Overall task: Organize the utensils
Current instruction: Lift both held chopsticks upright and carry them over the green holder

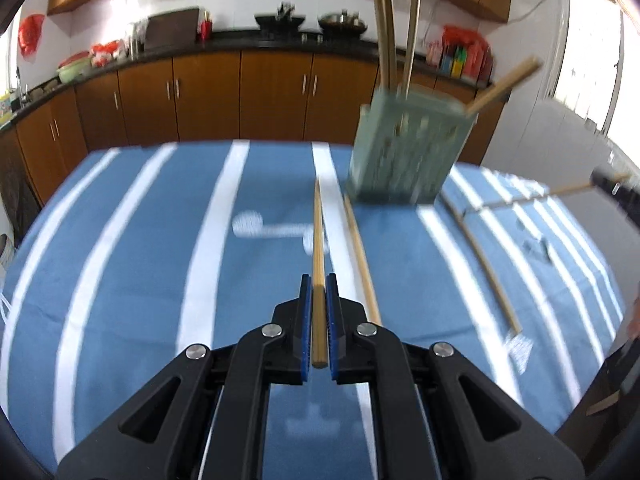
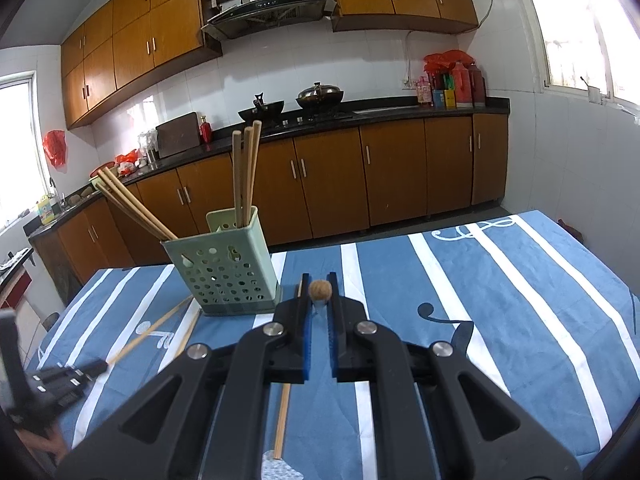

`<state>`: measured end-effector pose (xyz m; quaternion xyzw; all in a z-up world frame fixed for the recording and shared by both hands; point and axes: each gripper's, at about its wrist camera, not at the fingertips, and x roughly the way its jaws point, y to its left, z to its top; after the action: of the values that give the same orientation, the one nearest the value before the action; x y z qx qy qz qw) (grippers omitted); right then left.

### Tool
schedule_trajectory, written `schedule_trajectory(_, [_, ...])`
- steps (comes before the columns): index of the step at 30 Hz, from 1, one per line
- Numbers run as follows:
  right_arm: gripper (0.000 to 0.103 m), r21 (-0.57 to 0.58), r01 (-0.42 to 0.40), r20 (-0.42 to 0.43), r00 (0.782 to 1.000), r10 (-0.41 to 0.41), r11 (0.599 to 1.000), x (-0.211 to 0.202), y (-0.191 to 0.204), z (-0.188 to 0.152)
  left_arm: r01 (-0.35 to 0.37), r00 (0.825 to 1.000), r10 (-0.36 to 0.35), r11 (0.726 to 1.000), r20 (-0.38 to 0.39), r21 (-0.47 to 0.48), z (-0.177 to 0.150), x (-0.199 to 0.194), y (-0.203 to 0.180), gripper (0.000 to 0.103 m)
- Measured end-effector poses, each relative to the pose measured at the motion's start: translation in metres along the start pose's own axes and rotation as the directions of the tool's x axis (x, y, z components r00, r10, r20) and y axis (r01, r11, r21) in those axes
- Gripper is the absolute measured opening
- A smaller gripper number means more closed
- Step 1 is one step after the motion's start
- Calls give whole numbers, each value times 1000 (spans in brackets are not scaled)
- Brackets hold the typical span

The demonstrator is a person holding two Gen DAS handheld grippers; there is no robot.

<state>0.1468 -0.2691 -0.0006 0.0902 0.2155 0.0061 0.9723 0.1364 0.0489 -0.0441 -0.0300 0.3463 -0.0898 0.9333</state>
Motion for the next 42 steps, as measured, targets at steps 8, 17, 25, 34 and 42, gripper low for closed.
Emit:
schedule_trajectory(8, [8, -2, -8, 19, 1000, 8, 1000, -5, 2, 4, 12, 988, -7, 999, 154, -35, 36, -38, 2, 7])
schedule_trajectory(17, [8, -7, -21, 52, 998, 21, 1000, -12, 3, 18, -2, 965, 18, 998, 263, -60, 68, -62, 5, 7])
schedule_trajectory(25, [8, -34, -76, 79, 994, 79, 997, -31, 12, 49, 0, 952, 3, 1000, 307, -11, 97, -82, -6, 7])
schedule_trajectory(34, [8, -84, -269, 133, 951, 278, 959, -78, 38, 118, 87, 910, -109, 993, 400, 74, 142, -117, -47, 7])
schedule_trajectory(42, [8, -96, -216, 169, 958, 230, 972, -34, 63, 147, 49, 868, -46, 999, 495, 6, 181, -93, -68, 7])
